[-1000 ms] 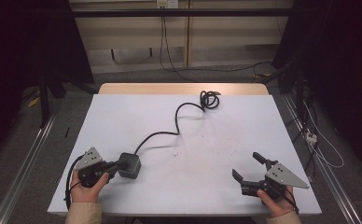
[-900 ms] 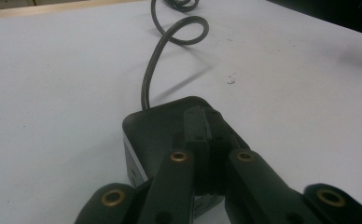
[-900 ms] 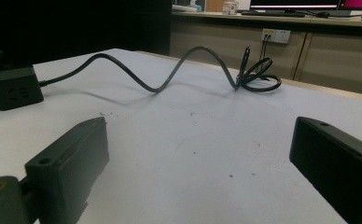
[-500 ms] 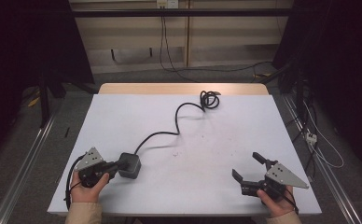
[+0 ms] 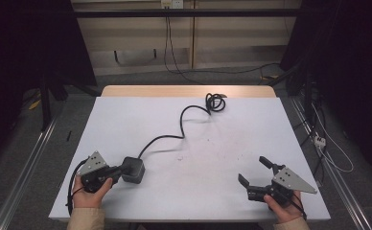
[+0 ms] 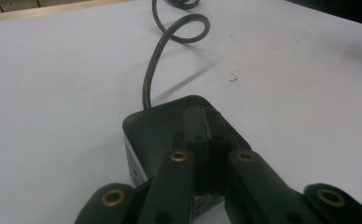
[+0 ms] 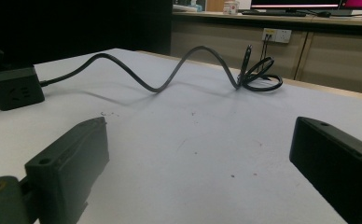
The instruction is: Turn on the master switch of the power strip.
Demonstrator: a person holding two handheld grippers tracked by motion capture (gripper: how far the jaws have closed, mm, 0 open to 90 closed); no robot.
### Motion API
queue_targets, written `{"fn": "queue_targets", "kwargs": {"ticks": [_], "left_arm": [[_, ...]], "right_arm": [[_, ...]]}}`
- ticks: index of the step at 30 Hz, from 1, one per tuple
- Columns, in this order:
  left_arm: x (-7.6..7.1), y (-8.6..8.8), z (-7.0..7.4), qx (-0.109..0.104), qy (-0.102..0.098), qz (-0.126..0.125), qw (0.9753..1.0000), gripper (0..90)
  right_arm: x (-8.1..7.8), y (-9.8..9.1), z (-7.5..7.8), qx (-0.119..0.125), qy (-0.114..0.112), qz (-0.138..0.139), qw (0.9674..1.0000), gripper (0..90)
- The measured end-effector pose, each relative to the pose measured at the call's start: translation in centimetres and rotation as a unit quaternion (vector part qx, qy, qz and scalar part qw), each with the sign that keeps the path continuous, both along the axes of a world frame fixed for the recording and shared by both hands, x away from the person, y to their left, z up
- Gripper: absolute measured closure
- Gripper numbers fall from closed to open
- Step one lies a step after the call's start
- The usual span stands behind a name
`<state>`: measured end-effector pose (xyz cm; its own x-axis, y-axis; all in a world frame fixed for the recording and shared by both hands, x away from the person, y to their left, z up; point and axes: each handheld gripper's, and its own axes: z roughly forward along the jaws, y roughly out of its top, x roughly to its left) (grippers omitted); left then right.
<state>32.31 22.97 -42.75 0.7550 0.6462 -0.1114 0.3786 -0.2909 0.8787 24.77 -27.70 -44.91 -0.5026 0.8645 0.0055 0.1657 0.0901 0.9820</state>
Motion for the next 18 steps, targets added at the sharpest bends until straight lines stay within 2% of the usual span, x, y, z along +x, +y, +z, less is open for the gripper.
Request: {"fn": "queue_targets", "kwargs": {"ticks": [12, 18], "left_arm": [[-0.10, -0.33, 0.13, 0.011, -0.001, -0.004, 0.9999, 90.0], [-0.07, -0.30, 0.09, 0.006, 0.001, -0.002, 1.0000, 90.0]], "right_arm": [[0.00, 0.03, 0.00, 0.000, -0.001, 0.000, 1.0000, 4.0], [-0.05, 0.01, 0.03, 0.001, -0.001, 0.000, 1.0000, 4.0]]}}
